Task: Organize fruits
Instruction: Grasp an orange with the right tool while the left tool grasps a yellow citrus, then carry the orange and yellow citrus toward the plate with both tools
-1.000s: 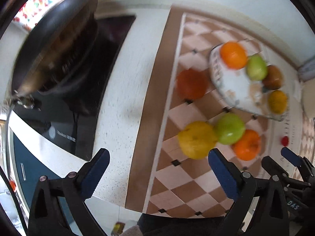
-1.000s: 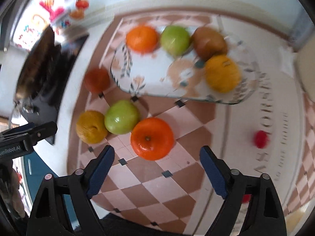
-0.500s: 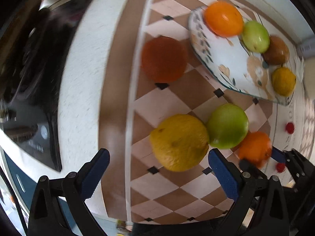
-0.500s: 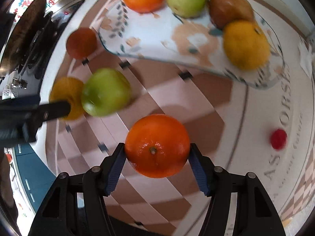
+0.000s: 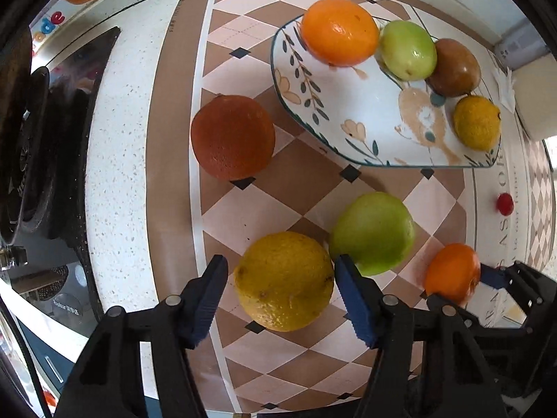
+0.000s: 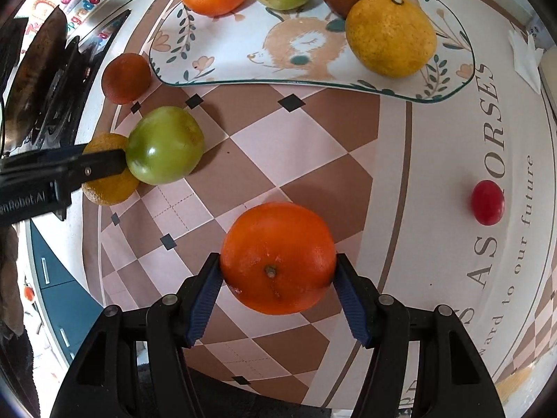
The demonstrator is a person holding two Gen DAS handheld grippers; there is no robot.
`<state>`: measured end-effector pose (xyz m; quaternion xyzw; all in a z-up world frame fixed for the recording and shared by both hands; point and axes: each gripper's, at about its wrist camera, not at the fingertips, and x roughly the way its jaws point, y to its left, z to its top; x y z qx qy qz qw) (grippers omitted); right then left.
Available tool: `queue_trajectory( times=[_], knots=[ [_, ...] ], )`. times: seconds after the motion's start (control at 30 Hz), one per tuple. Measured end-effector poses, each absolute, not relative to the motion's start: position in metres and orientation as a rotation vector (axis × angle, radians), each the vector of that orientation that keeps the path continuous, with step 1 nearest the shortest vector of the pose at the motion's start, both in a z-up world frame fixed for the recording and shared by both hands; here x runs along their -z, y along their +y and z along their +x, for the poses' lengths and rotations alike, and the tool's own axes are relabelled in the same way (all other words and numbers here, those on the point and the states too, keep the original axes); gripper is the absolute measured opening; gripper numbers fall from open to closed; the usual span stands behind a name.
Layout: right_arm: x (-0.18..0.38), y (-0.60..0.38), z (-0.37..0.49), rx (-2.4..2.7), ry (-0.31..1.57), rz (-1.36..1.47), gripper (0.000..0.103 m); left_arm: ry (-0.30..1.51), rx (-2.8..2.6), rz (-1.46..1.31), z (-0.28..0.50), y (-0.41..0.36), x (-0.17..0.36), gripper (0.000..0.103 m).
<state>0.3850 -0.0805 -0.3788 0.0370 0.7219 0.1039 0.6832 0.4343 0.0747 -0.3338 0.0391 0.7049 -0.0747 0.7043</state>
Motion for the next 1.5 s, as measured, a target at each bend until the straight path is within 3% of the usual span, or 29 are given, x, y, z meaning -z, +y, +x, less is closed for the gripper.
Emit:
queue_trajectory(
  times=[0.63,1.3,1.5],
  knots=[
    [0.379,-0.086,0.375,-0.232,1.626,0.113,0.066,1.649,0.204,-0.149,0.366,0.096,0.344,0.059],
    [0.388,-0.070,0.387,-0.246,1.635,0.031,0.066,1.615,0.218,-0.050,0.393,0.069,0.366,0.063],
    [0.379,-0.081,0.388,-0.264,1.622,0.118,0.066,1.580,0.224,-0.184,0.397,0.077,0.335,0.062]
  ],
)
